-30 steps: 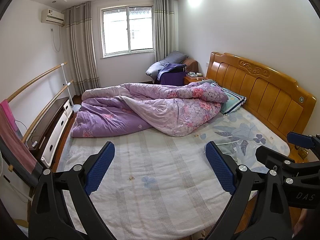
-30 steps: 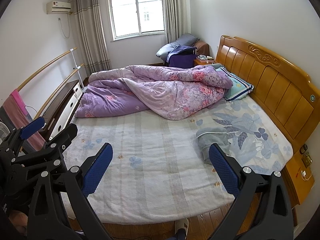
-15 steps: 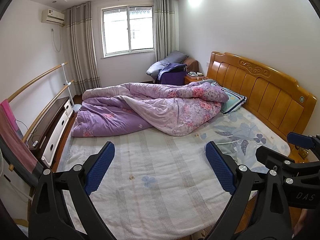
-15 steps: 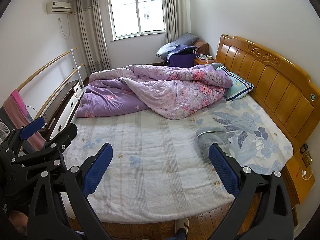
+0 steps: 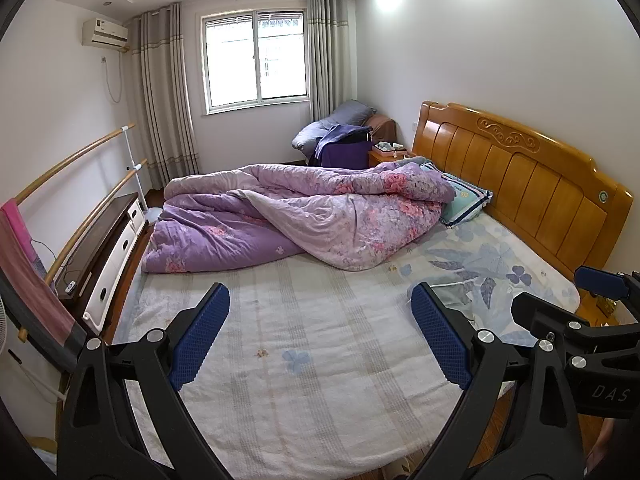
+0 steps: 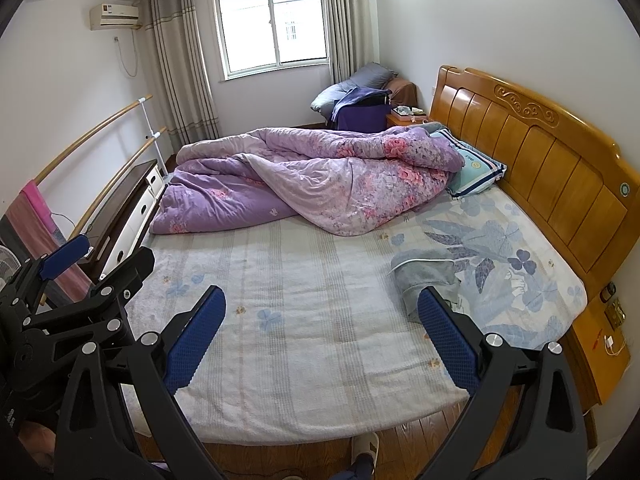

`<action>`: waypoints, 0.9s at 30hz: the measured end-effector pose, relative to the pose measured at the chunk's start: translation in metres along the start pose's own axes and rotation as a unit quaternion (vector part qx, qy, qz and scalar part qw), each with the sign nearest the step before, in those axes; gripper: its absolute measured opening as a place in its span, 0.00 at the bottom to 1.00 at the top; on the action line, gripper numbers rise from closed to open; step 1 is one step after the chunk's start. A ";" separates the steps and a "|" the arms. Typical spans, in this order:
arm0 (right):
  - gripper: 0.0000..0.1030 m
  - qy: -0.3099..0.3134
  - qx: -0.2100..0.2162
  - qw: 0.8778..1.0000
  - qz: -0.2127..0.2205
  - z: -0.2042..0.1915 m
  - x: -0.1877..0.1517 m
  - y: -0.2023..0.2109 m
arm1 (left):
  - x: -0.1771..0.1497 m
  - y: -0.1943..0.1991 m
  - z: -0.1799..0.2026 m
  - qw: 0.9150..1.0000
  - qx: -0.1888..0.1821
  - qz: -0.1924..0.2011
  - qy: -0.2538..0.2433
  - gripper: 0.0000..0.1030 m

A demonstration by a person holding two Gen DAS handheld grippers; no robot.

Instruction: Fold large clothes

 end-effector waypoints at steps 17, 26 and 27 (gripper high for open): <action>0.91 -0.001 -0.002 1.000 0.002 0.002 -0.002 0.002 | -0.004 0.002 0.000 1.000 -0.003 0.003 -0.004 0.90; 0.91 0.000 -0.001 1.000 0.003 0.003 -0.002 0.003 | -0.003 0.002 0.001 1.000 -0.002 0.003 -0.003 0.90; 0.91 0.000 -0.002 1.000 0.002 0.003 -0.002 0.003 | -0.003 0.002 0.000 1.000 -0.003 0.004 -0.004 0.90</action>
Point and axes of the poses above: each gripper's, at about its wrist camera, not at the fingertips, and y roughly against the way its jaws point, z to its right, x to its top, the point moved 8 cm from there along -y, roughly the way its jaws point, and after that the axes turned 3 degrees about -y, right-handed, at the moved point
